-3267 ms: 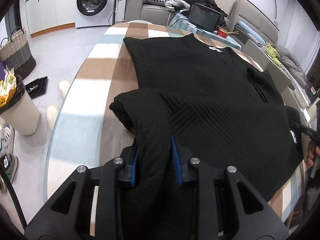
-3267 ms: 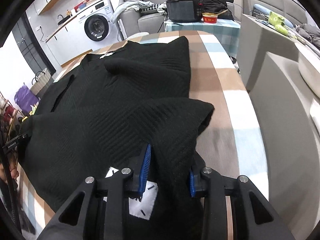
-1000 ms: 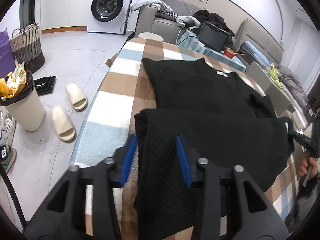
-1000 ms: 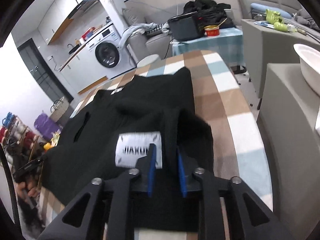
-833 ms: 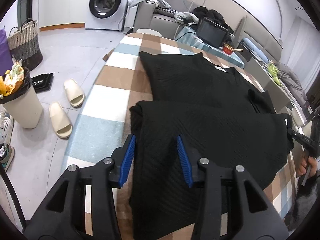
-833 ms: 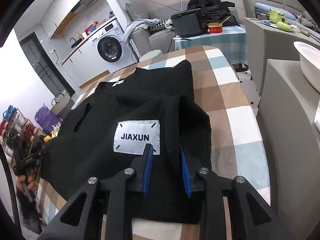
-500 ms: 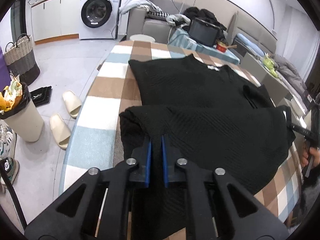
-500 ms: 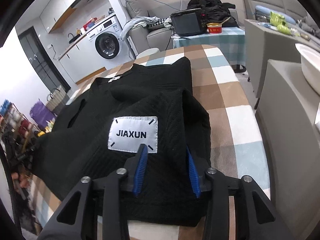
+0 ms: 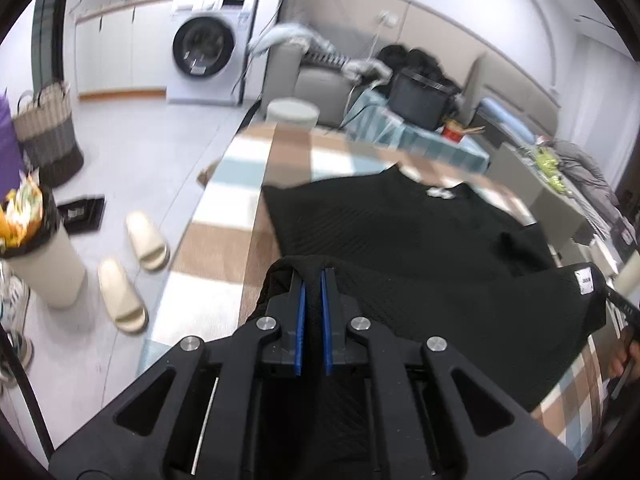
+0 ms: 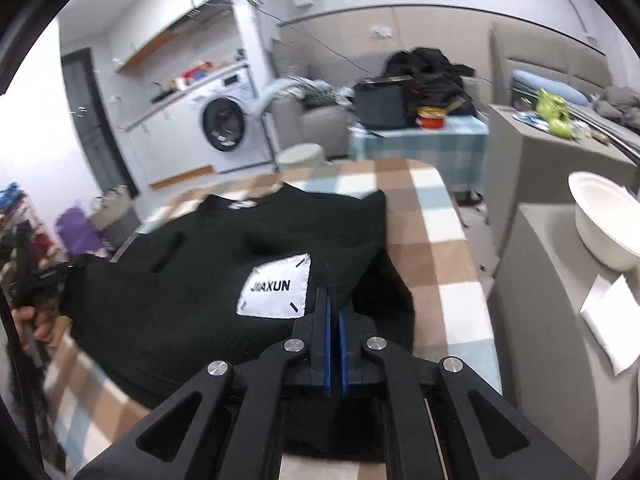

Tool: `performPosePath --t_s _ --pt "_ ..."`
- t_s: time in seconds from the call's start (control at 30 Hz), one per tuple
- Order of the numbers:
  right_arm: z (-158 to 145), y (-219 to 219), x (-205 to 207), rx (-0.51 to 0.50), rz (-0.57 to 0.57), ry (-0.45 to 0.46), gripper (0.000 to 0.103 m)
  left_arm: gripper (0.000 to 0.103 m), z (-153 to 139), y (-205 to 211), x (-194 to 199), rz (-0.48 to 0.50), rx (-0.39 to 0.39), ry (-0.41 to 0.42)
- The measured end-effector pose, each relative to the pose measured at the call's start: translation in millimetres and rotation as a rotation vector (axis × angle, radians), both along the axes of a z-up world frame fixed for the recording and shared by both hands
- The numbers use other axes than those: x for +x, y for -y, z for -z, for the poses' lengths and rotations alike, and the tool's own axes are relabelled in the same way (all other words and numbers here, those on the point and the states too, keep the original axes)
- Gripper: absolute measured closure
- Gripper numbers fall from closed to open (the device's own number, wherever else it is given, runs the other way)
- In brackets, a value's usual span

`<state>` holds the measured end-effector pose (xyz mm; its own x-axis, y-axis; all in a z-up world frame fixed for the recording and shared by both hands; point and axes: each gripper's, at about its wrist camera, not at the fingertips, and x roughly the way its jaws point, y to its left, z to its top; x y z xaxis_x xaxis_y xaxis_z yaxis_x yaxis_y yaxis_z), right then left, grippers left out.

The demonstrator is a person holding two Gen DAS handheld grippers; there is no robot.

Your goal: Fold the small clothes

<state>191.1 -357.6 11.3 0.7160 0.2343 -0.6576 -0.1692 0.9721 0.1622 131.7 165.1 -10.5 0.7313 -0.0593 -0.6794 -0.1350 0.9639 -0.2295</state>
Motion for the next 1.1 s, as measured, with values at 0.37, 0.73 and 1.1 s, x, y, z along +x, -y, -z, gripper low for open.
performPosePath --t_s 0.37,0.73,1.1 --pt "38 17 13 0.091 -0.023 -0.197 0.058 0.049 43 -2 -29 0.041 -0.084 -0.146" --pt "51 -13 0 -0.058 -0.067 -0.180 0.063 0.068 53 33 -33 0.091 0.061 -0.152" --pt "44 -7 -31 -0.007 -0.055 -0.231 0.061 0.068 48 19 -43 0.096 0.037 -0.161"
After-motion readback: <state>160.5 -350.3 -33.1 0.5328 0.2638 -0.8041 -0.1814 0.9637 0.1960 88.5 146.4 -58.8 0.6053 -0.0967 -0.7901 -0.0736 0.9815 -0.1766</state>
